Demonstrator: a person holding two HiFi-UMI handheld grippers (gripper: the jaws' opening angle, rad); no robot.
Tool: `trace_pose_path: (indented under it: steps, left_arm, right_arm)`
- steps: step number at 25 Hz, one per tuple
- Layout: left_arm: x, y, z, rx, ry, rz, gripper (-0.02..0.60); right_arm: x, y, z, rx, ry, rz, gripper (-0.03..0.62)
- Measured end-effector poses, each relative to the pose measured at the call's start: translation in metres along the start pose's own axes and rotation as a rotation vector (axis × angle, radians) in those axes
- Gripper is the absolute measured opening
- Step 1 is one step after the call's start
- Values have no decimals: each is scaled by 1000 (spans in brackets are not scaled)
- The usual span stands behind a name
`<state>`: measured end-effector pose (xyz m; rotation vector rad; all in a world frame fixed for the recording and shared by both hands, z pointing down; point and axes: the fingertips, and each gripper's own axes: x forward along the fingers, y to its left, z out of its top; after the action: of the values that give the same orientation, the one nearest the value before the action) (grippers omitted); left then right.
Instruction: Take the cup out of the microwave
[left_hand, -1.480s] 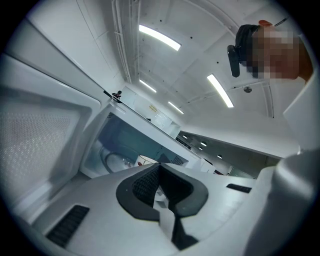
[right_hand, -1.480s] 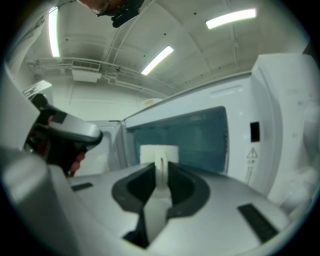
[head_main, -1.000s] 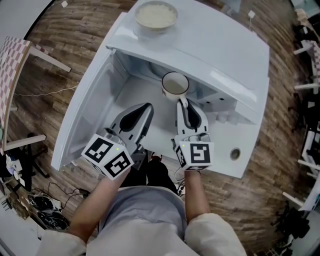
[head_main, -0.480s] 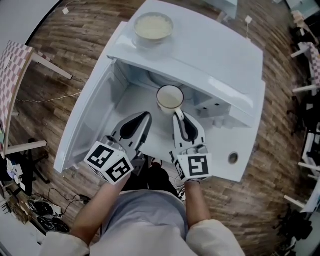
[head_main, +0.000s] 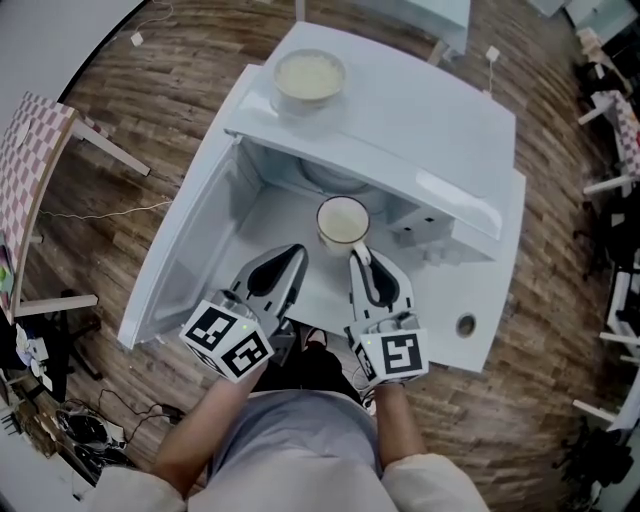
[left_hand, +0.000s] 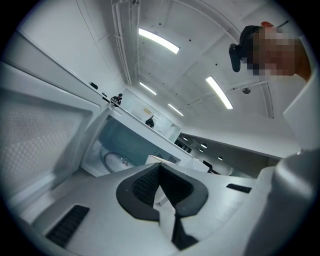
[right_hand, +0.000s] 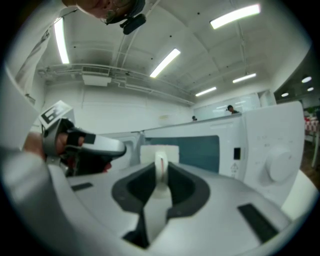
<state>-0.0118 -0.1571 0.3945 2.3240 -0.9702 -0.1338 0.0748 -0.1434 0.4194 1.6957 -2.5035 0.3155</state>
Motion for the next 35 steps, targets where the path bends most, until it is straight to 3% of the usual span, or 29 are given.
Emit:
trace_pose_path:
  steps: [21,35]
  left_arm:
    - [-15,-28,5,-2,-33,-46,11]
    - [-27,-52,16,37,-61,-59,11]
  right_arm:
    - [-32,21,36,-19,-56,45,72]
    - [-57,25,66,-15,-72,81,72]
